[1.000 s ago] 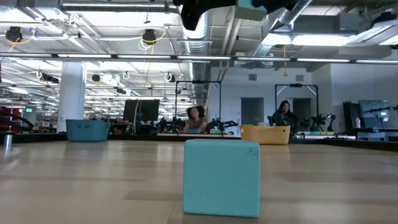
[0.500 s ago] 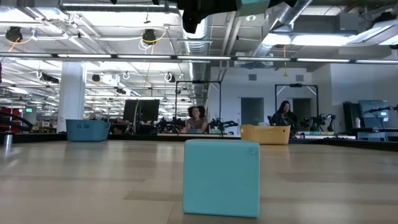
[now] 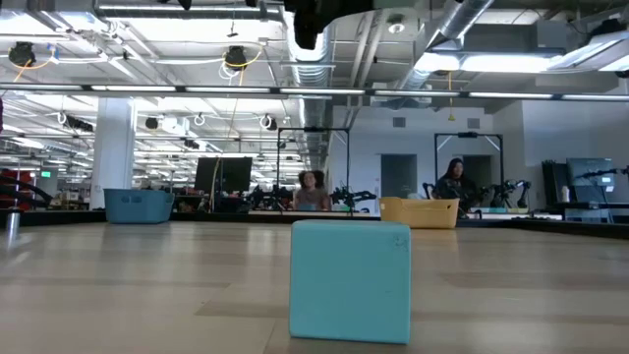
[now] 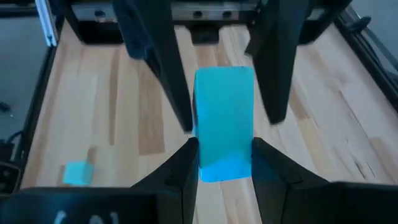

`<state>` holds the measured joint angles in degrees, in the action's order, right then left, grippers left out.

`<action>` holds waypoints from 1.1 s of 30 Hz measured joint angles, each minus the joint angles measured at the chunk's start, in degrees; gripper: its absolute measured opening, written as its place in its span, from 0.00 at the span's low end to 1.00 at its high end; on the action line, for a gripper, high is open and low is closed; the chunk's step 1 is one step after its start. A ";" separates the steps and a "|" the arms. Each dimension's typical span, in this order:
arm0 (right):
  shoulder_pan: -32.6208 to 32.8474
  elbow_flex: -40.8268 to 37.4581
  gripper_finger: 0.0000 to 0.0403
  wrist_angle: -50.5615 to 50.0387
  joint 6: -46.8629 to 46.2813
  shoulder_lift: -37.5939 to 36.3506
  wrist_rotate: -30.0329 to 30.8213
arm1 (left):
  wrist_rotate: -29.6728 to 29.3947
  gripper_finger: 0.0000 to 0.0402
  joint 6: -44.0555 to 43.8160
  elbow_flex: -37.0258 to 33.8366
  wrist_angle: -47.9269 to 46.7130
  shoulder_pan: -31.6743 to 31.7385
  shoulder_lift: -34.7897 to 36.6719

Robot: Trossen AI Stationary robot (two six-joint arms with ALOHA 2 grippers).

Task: Sort & place blocks by color
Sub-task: Put the top light blue block into the yellow bin

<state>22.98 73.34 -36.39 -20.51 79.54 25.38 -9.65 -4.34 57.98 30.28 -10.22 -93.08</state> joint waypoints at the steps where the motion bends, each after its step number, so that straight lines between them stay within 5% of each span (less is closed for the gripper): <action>1: -0.21 0.06 0.33 0.50 0.07 -0.01 0.12 | 0.00 0.55 0.02 0.00 -0.13 0.00 0.00; 9: -1.06 0.04 0.33 2.46 0.04 -1.20 0.45 | 1.35 0.53 0.35 0.00 0.15 1.14 0.00; 17: -1.44 0.04 0.33 2.24 0.26 -1.40 0.58 | 7.41 0.27 2.83 0.00 -0.02 3.23 0.02; 21: -1.74 0.04 0.33 2.08 -0.12 -1.38 0.71 | 9.91 0.25 2.27 0.00 -0.15 4.50 0.15; 28: -1.13 -0.02 0.37 -1.48 -1.92 -2.83 2.57 | 8.84 0.25 2.94 0.04 0.37 4.74 0.17; 33: -1.09 -0.22 0.43 -6.59 -2.41 -5.54 6.75 | 1.93 0.26 2.43 0.07 -0.51 4.72 0.44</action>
<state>21.89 73.13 -42.99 -22.91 74.01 32.12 -7.72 -1.90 58.04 29.77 -5.50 -92.64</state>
